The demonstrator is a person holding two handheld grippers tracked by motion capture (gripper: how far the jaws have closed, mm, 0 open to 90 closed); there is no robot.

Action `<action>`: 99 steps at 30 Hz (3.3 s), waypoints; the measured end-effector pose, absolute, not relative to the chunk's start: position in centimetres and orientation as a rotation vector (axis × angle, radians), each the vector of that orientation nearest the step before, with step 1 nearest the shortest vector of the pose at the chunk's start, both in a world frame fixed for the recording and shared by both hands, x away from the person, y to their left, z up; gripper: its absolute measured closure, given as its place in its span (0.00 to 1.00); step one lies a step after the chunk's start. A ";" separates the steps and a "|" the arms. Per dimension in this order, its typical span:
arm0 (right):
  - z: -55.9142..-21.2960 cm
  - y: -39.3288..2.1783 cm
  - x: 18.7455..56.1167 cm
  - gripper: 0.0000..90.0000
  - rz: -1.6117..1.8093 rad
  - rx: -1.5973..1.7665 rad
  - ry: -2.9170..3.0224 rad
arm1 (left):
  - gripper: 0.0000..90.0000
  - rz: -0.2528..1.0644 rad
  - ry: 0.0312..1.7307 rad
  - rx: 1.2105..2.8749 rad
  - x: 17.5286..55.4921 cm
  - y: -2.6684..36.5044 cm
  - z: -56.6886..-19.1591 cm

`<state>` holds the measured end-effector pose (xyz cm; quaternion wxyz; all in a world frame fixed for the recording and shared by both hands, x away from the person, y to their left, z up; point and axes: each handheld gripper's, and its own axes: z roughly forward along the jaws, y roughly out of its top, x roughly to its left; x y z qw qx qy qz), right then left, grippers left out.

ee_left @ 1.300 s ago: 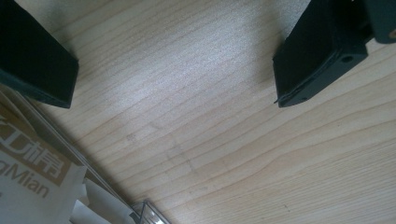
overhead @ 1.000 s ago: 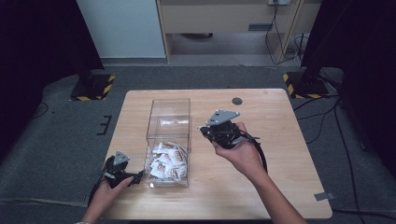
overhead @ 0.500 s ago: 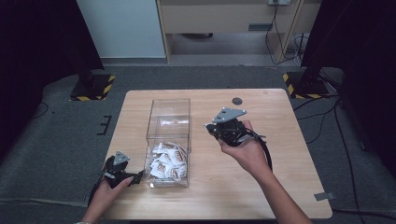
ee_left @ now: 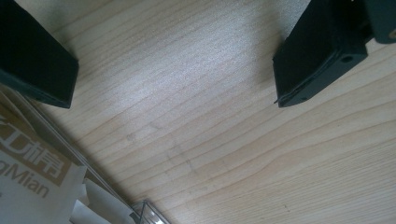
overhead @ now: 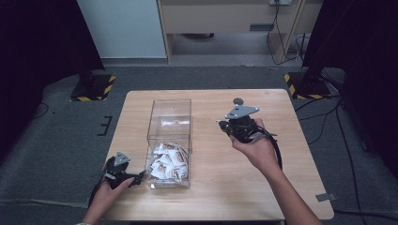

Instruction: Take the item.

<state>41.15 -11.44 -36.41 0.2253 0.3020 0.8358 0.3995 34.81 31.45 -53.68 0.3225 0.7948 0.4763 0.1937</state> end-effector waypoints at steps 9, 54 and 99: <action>-36.7 -13.6 42.3 1.00 1.077 0.889 2.264 | 0.00 0.508 1.250 2.087 34.8 31.5 -53.7; -42.5 -17.6 46.9 1.00 0.989 1.120 2.220 | 0.00 0.508 1.250 2.086 34.8 31.5 -53.7; -48.0 -17.0 47.8 0.93 0.968 1.243 2.267 | 0.00 0.508 1.250 2.086 34.8 31.5 -53.7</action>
